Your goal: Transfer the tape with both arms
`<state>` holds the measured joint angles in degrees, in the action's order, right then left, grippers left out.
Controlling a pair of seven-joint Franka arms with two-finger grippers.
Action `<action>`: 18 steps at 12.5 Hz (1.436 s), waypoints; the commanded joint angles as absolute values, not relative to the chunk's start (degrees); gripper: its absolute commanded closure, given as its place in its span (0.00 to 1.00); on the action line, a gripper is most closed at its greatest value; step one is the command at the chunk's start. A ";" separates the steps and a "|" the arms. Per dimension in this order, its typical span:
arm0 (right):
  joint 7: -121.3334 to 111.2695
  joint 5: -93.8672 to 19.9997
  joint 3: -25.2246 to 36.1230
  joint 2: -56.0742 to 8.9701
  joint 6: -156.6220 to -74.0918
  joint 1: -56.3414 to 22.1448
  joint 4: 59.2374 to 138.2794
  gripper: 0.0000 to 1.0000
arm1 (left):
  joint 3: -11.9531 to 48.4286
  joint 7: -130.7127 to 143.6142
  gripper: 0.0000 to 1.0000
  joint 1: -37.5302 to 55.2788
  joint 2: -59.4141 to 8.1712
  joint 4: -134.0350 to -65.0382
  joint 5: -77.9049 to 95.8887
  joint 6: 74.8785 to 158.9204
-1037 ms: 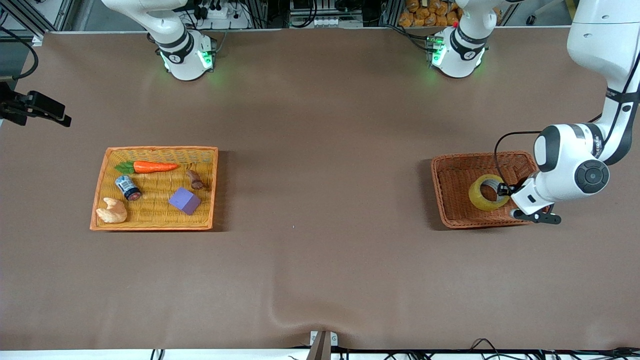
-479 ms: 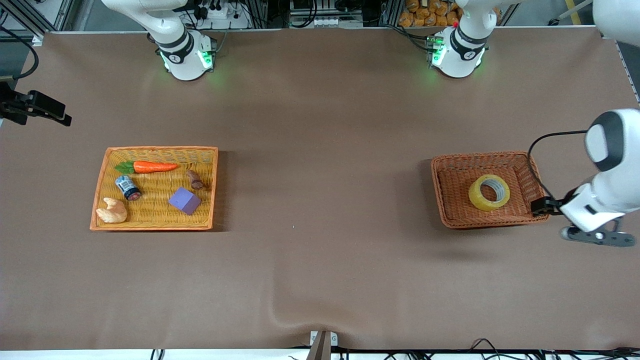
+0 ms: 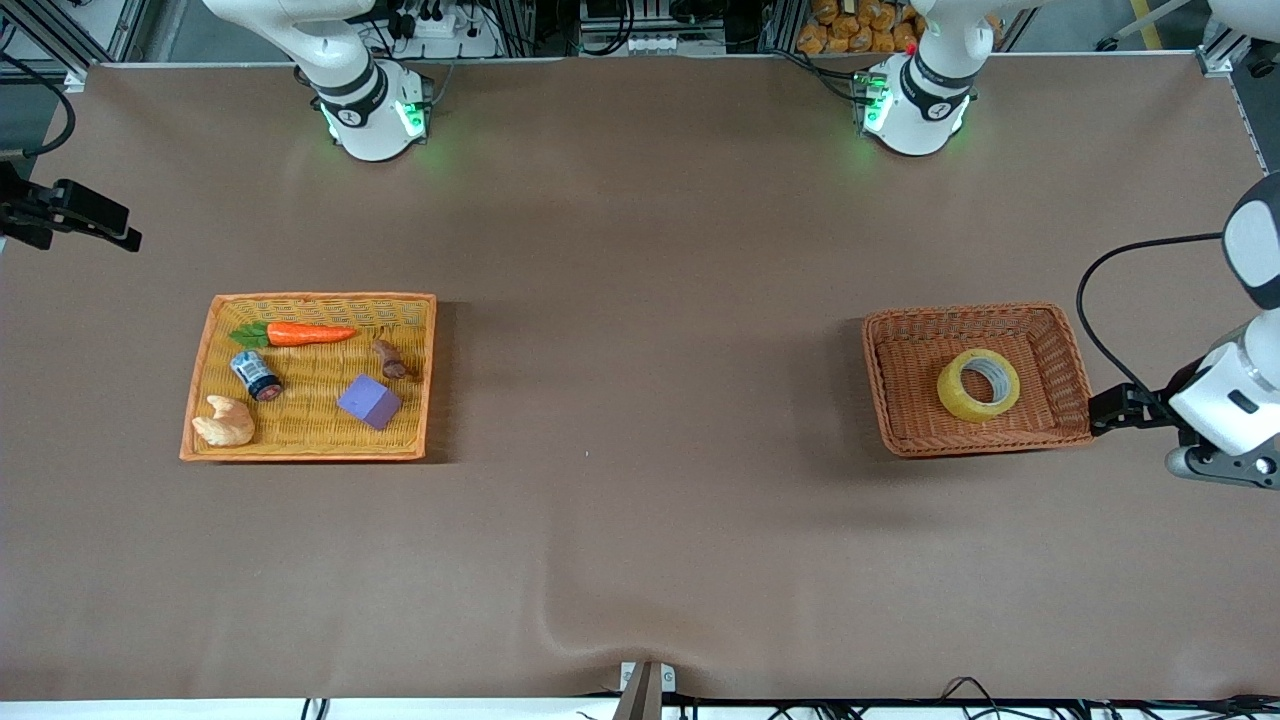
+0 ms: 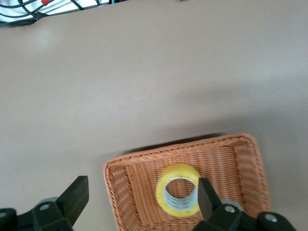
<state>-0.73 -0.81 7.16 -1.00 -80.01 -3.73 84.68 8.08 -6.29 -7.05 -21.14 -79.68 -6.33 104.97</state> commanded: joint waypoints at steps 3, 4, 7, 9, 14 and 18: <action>-1.14 -0.62 6.77 -0.88 -80.07 -3.69 84.55 0.00 | 8.09 0.69 0.00 -5.71 -15.67 -77.08 -3.26 95.29; -1.14 -0.62 6.68 -0.88 -79.98 -3.69 84.64 0.00 | 8.00 3.14 0.00 -5.71 -13.56 -77.34 -2.73 93.97; -1.14 -0.53 6.77 -0.79 -79.89 -3.34 84.38 0.00 | 9.05 5.36 0.00 -5.98 -8.54 -77.43 -2.72 86.16; -1.58 -0.53 6.77 -0.70 -79.72 -3.16 84.38 0.00 | 9.05 5.97 0.00 -6.24 -7.04 -77.70 -1.68 83.24; -1.58 -0.44 6.77 -0.62 -79.54 -3.16 84.38 0.00 | 8.96 8.25 0.00 -6.95 -4.75 -79.18 2.90 83.14; -1.14 -0.61 6.77 -0.62 -81.47 -3.25 84.29 0.00 | 8.35 10.53 0.00 -3.53 -0.89 -83.39 2.81 83.32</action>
<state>-0.78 -0.83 7.15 -1.01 -80.82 -3.74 84.63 8.85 7.90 -5.44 -4.99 -78.99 1.86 83.24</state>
